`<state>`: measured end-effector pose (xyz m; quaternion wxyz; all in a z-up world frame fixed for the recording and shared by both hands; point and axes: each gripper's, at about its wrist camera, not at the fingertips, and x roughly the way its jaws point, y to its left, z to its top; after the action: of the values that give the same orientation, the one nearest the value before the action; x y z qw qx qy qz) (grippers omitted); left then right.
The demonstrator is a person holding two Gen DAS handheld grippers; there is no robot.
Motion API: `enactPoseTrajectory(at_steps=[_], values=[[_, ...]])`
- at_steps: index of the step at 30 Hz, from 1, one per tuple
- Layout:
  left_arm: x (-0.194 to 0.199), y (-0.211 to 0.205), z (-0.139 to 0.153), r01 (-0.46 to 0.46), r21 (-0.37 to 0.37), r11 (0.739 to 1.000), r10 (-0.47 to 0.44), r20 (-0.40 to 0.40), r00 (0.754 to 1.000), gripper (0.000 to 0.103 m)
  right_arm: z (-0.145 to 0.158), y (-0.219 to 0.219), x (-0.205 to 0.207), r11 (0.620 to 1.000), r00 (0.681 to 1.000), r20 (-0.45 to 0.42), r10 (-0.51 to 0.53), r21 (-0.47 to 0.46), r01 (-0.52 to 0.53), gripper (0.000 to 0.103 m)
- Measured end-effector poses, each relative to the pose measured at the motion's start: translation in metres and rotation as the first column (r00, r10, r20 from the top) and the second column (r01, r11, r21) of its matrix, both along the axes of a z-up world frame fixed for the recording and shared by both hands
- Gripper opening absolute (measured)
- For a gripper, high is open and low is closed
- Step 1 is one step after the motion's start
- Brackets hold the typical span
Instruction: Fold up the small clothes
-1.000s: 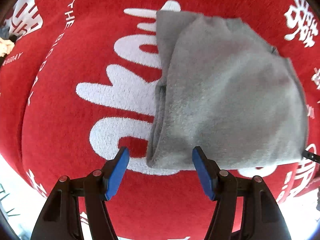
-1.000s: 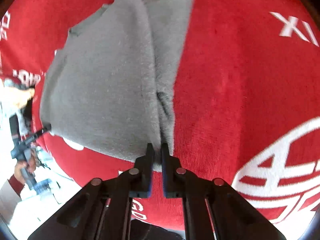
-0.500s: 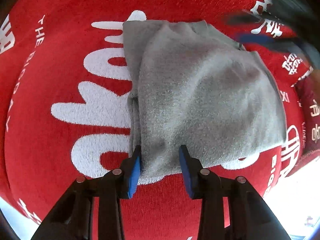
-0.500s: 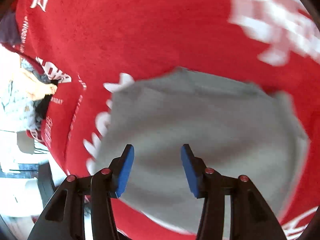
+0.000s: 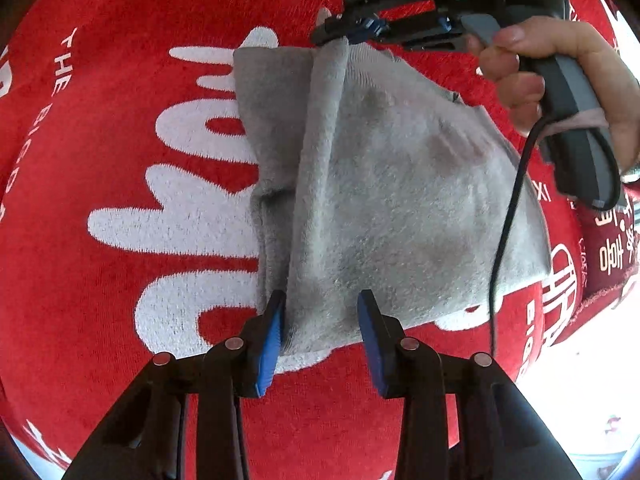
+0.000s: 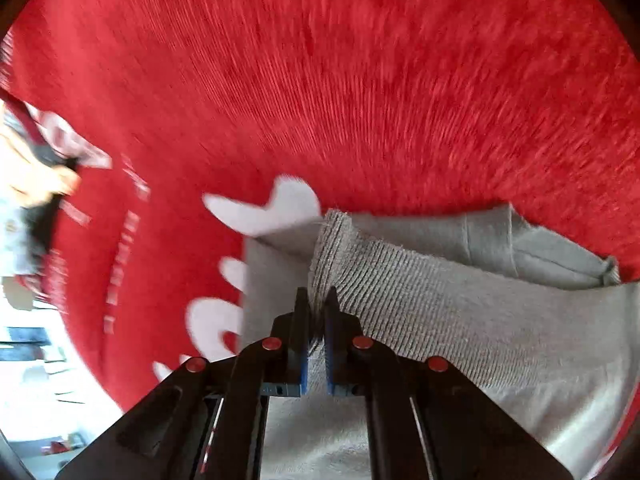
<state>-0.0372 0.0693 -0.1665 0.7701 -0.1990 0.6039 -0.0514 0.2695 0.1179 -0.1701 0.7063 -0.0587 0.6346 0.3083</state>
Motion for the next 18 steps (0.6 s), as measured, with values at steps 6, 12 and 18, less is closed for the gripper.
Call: enactPoseTrajectory(at_steps=[6, 12, 18], values=[[-0.003, 0.000, 0.000, -0.002, 0.008, 1.000, 0.002, -0.022, 1.000, 0.040, -0.039, 0.000, 0.001, 0.999, 0.991, -0.132, -0.027, 0.044, 0.033, 0.010], [0.002, 0.029, 0.029, -0.105, 0.047, 0.993, 0.105, -0.006, 0.994, 0.050, 0.011, -0.044, -0.011, 1.000, 0.997, 0.069, -0.014, -0.017, 0.016, 0.033], [0.057, 0.030, 0.049, -0.116, 0.083, 0.990, 0.109, 0.085, 0.990, 0.050, 0.038, -0.173, 0.026, 0.932, 0.928, 0.307, -0.212, -0.221, 0.286, 0.047]])
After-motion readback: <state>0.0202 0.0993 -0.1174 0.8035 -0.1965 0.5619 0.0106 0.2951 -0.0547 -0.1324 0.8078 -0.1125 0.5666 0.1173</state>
